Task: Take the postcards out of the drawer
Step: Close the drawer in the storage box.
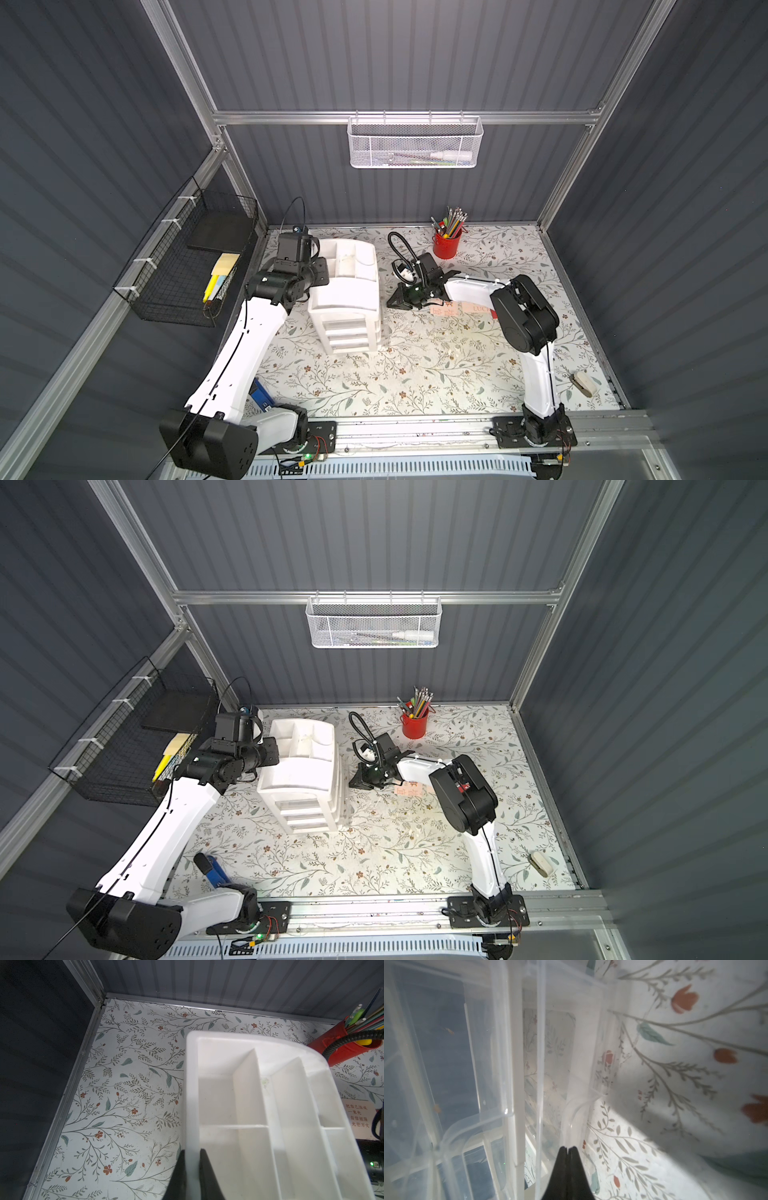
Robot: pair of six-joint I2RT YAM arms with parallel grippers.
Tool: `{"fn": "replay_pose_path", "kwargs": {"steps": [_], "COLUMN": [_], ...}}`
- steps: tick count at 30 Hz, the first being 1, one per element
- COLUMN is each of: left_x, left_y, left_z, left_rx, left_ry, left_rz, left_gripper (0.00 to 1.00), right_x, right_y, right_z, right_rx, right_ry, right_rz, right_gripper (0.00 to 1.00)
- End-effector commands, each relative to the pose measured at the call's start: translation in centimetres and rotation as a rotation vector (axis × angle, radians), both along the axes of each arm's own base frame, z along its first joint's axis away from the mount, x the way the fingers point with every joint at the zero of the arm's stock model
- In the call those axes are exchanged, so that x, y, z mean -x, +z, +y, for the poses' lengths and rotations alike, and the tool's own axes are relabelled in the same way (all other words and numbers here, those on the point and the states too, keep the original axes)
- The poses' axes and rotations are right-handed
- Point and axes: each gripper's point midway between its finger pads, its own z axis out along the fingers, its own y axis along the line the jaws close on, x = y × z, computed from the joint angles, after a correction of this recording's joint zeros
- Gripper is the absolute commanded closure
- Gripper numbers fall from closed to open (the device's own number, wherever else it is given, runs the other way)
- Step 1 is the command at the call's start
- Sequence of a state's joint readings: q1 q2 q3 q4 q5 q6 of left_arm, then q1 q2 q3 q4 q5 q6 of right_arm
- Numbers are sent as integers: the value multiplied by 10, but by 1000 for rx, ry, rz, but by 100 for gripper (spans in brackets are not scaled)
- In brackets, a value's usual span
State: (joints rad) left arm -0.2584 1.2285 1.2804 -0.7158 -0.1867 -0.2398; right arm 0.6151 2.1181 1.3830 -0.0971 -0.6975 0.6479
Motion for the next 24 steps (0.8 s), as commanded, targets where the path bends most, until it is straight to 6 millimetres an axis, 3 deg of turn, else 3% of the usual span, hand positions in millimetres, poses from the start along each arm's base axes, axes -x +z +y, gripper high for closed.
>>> {"fn": "replay_pose_path", "kwargs": {"steps": [1, 13, 19, 24], "left_x": [8, 6, 4, -4], "left_y": [-10, -14, -16, -12], "left_z": [-4, -11, -14, -14], "left_rx": [8, 41, 63, 85], "left_ry": [-27, -42, -41, -11], "left_rz": [40, 47, 42, 19], "left_gripper": [100, 100, 100, 100], "right_x": [3, 13, 10, -1], "right_y": [0, 8, 10, 20], "right_z": [12, 40, 35, 14], "right_rx": [-22, -83, -74, -65], "right_ry": [22, 57, 48, 3], "right_rz": [12, 19, 10, -10], "right_gripper": [96, 96, 96, 90]}}
